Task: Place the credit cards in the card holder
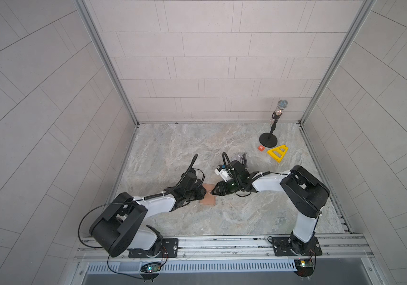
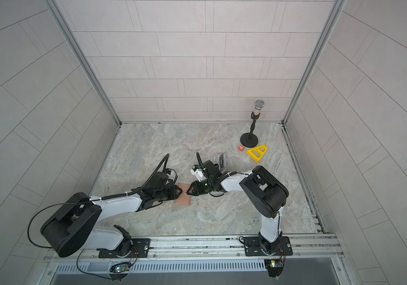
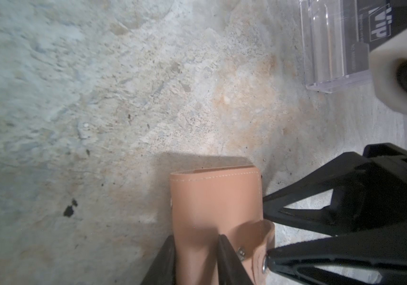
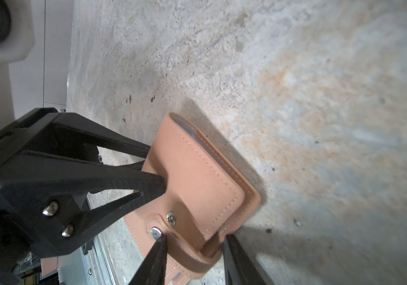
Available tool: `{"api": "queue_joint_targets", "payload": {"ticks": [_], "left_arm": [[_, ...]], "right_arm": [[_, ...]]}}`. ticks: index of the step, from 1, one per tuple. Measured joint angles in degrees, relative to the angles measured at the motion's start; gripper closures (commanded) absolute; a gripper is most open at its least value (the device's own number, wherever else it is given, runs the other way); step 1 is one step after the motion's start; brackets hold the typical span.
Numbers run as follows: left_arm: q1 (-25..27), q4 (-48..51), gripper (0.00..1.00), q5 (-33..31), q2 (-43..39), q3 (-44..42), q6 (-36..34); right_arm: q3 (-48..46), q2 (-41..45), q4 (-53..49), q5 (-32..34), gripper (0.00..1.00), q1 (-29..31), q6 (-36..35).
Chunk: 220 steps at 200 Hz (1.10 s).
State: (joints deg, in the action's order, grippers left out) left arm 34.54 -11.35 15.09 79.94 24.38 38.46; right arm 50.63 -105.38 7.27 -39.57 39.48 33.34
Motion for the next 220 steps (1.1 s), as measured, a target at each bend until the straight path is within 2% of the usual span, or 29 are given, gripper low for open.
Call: {"api": "queue_joint_targets", "payload": {"ticks": [220], "left_arm": [[1.31,-0.13,0.69,-2.12,-0.07,0.02,0.61]], "right_arm": [[7.93,-1.55,-13.99,10.49,0.61,4.24,-1.14]]}}
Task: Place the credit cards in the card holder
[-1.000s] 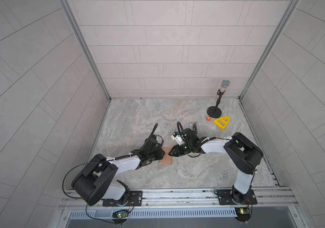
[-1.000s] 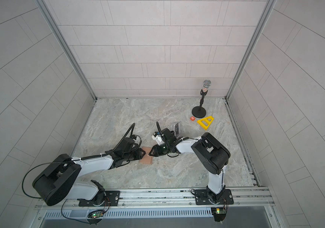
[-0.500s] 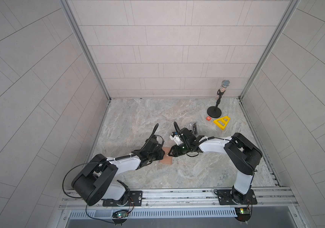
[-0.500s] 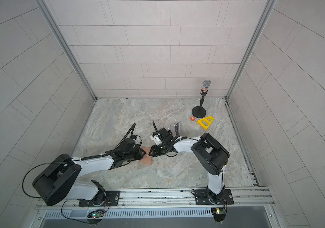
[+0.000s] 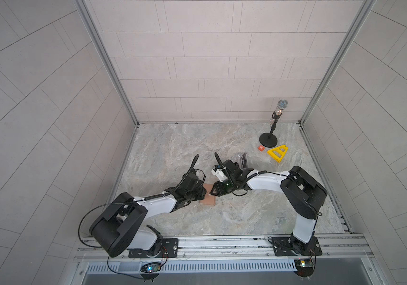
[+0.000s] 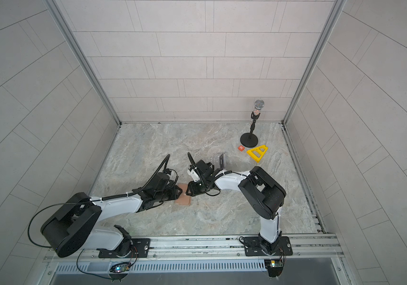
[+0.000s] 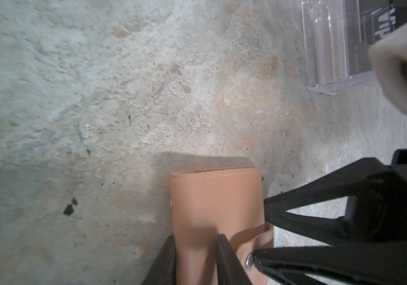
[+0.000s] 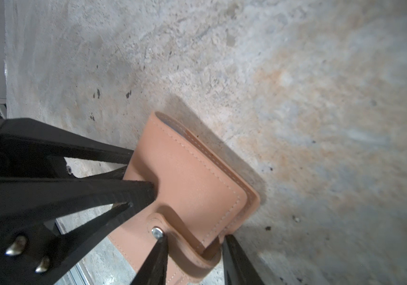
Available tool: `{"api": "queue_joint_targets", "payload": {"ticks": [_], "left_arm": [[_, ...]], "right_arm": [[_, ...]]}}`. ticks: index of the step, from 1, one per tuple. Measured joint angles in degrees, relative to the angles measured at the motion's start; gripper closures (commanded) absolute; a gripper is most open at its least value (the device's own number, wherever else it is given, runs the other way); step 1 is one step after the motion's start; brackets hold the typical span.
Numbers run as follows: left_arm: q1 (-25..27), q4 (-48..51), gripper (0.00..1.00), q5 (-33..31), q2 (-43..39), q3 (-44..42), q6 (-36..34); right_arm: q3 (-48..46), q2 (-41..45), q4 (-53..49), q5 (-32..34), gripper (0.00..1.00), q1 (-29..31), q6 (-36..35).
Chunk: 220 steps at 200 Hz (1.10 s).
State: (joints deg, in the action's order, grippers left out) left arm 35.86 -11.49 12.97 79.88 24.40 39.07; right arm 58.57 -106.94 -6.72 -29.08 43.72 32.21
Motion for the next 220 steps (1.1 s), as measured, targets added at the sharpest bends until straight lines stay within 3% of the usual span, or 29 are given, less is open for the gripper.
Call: {"api": "queue_joint_targets", "payload": {"ticks": [149,220], "left_arm": [[0.09,-0.35,0.69,-0.17,-0.07,-0.24,0.28],[0.33,-0.52,0.69,-0.63,-0.44,-0.55,0.55]], "right_arm": [[9.68,-4.02,-13.86,6.49,0.63,2.49,-1.33],[5.97,-2.1,-9.62,7.56,0.64,2.97,-0.33]]}}
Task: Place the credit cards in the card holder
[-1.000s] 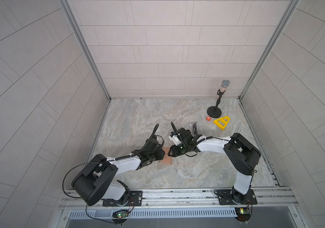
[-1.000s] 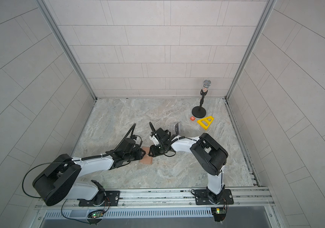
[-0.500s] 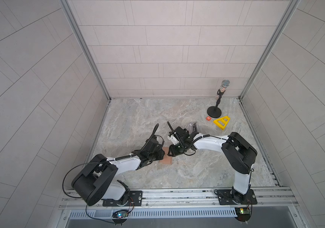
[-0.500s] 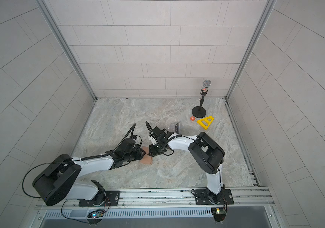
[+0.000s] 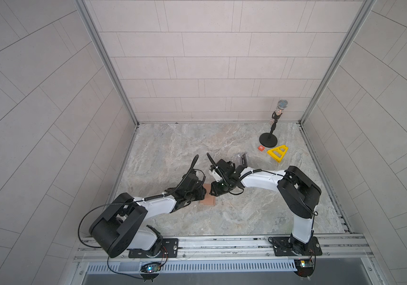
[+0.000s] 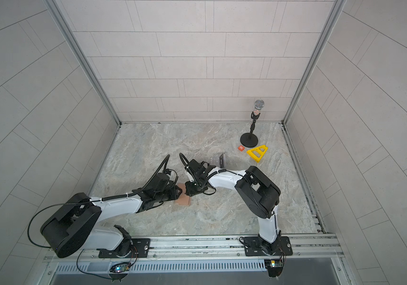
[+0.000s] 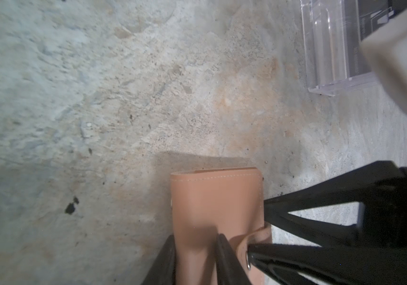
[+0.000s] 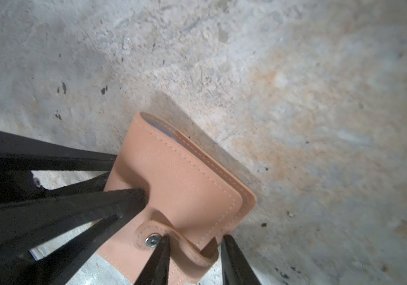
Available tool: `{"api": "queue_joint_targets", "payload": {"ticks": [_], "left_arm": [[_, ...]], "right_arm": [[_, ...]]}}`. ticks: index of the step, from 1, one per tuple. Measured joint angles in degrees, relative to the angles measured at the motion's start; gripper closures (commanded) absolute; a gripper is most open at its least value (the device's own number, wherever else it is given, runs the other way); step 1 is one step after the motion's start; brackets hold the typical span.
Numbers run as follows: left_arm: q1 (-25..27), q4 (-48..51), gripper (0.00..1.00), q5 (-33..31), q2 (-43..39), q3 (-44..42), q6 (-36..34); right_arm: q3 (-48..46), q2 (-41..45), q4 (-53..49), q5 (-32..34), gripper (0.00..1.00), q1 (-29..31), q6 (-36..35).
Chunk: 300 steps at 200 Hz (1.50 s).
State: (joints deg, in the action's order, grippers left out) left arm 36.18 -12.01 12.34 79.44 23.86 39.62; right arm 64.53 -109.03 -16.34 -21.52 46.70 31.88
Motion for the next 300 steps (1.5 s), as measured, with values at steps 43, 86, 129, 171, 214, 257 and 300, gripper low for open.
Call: {"api": "queue_joint_targets", "payload": {"ticks": [43,86,129,171,214,257,300], "left_arm": [[0.28,0.0,0.69,-0.44,-0.22,-0.13,0.02],[0.37,0.0,0.69,-0.59,-0.22,-0.13,0.17],[0.44,-0.02,0.67,-0.61,-0.24,-0.13,0.57],[0.61,0.0,0.67,-0.79,-0.28,-0.13,0.48],[0.74,0.09,0.64,-0.83,-0.39,-0.11,0.46],[1.38,5.55,0.52,-1.7,-3.3,0.37,-0.61],[1.97,13.7,0.47,-2.16,-7.32,1.46,-3.08]], "right_arm": [[-6.51,2.47,9.46,-2.86,0.66,-1.27,1.97],[-9.05,3.06,13.68,-4.17,0.72,-1.88,3.39],[-9.53,3.02,14.69,-5.03,0.73,-2.34,4.7],[-9.51,3.02,14.93,-5.57,0.66,-2.36,4.13],[-9.46,2.84,15.41,-5.99,0.65,-2.34,3.52],[-9.25,1.64,17.99,-5.9,0.65,-1.84,2.49],[-9.27,0.37,21.4,-6.67,0.66,-1.27,1.84]]}}
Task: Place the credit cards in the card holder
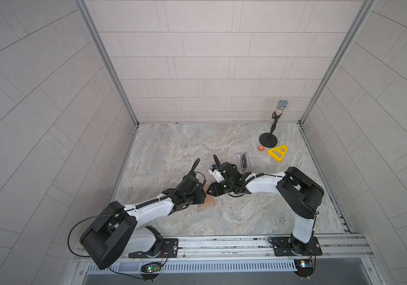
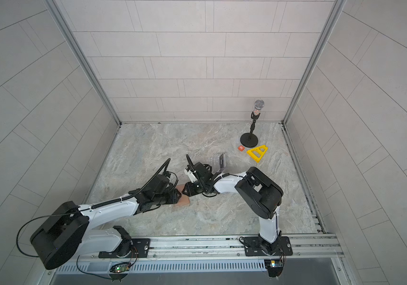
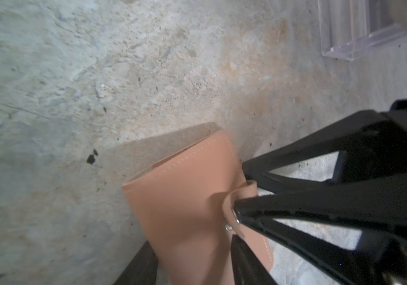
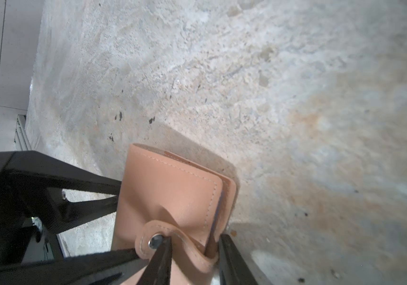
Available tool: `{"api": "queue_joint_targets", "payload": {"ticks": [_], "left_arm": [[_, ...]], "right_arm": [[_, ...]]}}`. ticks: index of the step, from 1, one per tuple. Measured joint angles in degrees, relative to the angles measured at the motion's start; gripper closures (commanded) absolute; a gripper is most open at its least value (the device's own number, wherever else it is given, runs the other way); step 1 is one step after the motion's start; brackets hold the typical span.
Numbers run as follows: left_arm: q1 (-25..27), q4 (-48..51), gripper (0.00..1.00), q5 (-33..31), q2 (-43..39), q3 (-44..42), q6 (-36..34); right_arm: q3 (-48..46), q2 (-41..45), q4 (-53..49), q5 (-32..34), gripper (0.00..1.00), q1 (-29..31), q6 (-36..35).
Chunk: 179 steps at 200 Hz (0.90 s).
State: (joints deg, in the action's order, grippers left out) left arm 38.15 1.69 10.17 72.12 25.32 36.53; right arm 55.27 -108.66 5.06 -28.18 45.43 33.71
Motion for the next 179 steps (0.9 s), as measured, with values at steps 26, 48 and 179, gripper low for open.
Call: {"api": "queue_joint_targets", "payload": {"ticks": [26,48,179], "left_arm": [[0.28,4.24,0.47,-1.36,-2.01,1.55,-1.05],[0.31,6.45,0.48,-2.95,-3.52,3.15,-1.88],[0.5,3.45,0.73,-1.18,1.31,4.68,-1.01]], "right_arm": [[-0.13,-0.09,0.66,-0.13,0.67,0.02,-0.28],[-0.15,0.0,0.74,-0.11,0.67,0.04,-0.72],[-0.15,0.94,0.94,0.2,0.68,0.33,-3.74]]}}
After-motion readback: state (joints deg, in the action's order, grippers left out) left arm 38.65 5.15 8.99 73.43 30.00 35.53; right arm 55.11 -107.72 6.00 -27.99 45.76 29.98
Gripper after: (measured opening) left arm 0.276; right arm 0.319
